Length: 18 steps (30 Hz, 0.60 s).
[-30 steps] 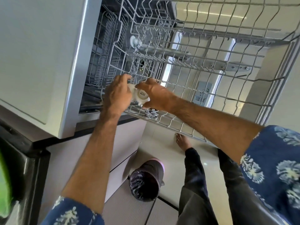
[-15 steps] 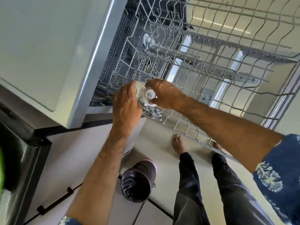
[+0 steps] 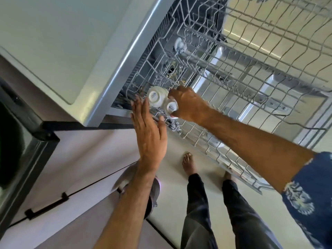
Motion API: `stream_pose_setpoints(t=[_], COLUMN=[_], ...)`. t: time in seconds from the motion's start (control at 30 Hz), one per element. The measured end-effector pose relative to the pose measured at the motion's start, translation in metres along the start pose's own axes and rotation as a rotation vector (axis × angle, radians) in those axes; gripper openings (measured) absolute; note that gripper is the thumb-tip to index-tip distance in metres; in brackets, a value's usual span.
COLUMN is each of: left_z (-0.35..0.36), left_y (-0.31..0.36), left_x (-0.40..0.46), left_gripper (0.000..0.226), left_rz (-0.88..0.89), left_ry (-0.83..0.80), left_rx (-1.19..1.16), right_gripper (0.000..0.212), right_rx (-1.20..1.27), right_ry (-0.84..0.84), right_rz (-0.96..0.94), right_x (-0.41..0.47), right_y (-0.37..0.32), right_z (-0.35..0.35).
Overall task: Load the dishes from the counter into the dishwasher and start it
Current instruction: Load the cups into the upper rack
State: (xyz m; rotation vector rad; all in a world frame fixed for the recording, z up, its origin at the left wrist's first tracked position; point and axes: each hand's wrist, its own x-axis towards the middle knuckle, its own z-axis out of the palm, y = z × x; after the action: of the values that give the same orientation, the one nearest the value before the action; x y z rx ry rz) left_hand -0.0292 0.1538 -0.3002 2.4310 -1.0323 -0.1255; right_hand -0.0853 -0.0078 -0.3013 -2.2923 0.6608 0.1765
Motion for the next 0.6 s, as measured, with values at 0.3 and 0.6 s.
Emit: stream_pose_setpoints(t=[0.3, 0.6], left_z=[0.004, 0.004], left_y=[-0.003, -0.002], left_x=[-0.001, -0.002], left_gripper=[0.068, 0.07], left_rz=[-0.04, -0.045], left_ry=[0.001, 0.022], left_rx=[-0.032, -0.014], right_gripper=[0.052, 0.087], right_rx=[-0.009, -0.257], right_ry=[-0.051, -0.298], right_rz=[-0.086, -0.24], right_x=[0.027, 0.077], right_y=[0.003, -0.031], right_z=[-0.021, -0.008])
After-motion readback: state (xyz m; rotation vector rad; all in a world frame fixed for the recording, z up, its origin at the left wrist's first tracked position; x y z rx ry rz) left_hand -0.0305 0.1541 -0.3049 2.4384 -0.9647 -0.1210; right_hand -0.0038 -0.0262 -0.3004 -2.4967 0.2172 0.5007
